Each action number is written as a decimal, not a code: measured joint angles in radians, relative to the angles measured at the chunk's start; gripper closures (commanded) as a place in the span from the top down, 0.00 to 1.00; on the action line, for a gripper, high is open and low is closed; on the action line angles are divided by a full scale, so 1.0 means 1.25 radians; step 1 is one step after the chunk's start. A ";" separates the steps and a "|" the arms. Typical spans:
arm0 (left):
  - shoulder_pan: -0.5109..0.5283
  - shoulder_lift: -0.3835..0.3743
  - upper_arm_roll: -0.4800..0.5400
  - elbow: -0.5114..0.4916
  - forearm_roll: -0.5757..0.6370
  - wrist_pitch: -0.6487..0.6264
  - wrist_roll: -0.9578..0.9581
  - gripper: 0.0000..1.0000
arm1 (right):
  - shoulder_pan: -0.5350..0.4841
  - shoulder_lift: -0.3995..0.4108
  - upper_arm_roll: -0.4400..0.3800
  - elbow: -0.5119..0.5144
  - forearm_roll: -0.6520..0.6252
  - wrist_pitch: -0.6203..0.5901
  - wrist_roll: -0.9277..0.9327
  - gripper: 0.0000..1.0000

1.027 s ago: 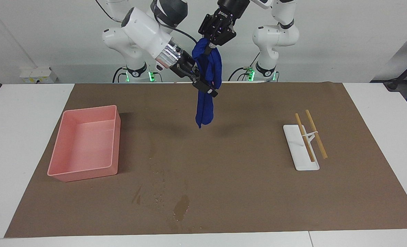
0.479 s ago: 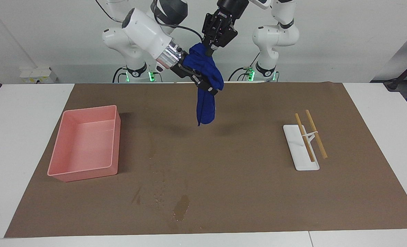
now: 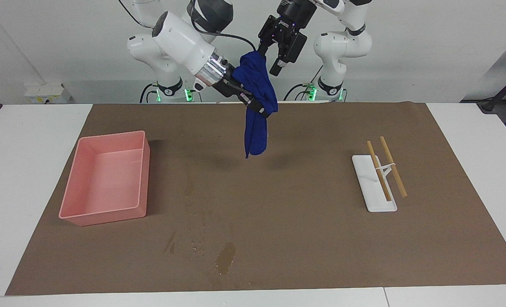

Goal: Wipe water with towel using both arms
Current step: 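Open the left gripper and withdraw while the right gripper pulls the towel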

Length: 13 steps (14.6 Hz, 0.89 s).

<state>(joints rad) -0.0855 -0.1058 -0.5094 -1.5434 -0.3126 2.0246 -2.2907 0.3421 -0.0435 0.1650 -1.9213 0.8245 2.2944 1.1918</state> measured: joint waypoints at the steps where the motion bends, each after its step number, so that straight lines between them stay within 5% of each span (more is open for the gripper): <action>1: 0.000 -0.001 0.012 0.000 0.000 -0.021 0.021 1.00 | -0.007 0.000 -0.001 0.000 -0.034 -0.036 -0.043 0.00; 7: 0.014 -0.006 0.088 0.000 0.004 -0.092 0.139 1.00 | -0.074 0.000 -0.005 -0.001 -0.136 -0.144 -0.260 0.00; 13: 0.069 -0.023 0.113 -0.006 0.031 -0.199 0.629 1.00 | -0.109 0.007 -0.005 -0.014 -0.237 -0.150 -0.483 0.00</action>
<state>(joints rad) 0.0012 -0.1345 -0.3680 -1.5503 -0.2736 1.7758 -1.5039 0.2060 -0.0354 0.1592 -1.9392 0.5287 2.1074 0.5883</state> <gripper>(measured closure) 0.000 0.952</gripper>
